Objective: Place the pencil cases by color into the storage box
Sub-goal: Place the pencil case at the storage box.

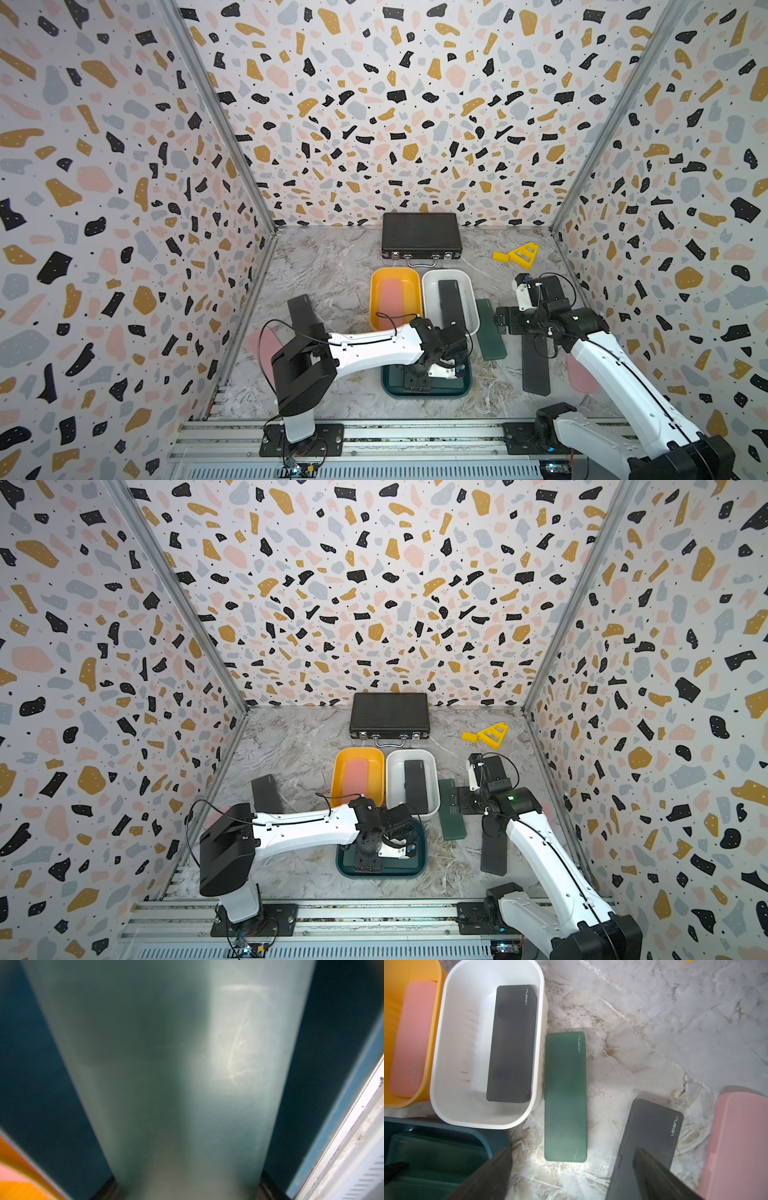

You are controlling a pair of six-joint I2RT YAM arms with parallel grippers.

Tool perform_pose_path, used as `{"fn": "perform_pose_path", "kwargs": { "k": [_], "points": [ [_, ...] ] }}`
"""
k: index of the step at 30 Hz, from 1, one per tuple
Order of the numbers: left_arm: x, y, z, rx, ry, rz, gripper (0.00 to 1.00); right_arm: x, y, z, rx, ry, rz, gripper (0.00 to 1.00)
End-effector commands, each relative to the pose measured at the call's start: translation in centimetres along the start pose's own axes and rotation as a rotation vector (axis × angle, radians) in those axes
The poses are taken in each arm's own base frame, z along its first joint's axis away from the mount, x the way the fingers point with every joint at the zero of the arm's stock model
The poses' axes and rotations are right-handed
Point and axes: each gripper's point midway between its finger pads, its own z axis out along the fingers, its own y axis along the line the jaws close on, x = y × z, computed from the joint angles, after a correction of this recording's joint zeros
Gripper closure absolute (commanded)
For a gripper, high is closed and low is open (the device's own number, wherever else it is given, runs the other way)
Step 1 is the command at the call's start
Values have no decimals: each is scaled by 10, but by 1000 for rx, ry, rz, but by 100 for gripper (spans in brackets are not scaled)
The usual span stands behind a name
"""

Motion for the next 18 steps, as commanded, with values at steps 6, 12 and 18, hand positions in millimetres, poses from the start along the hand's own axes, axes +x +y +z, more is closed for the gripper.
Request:
{"fn": "perform_pose_path", "kwargs": {
  "k": [6,12,18],
  "points": [
    [-1,0,7,17,52,-12,38,4,-1,-5,-3,-1,-11,4],
    [0,1,10,19,73,-16,34,4,-1,-4,-5,-1,-12,4],
    [1,0,12,24,88,-17,26,5,-1,-2,-5,1,-14,4]
  ]
}}
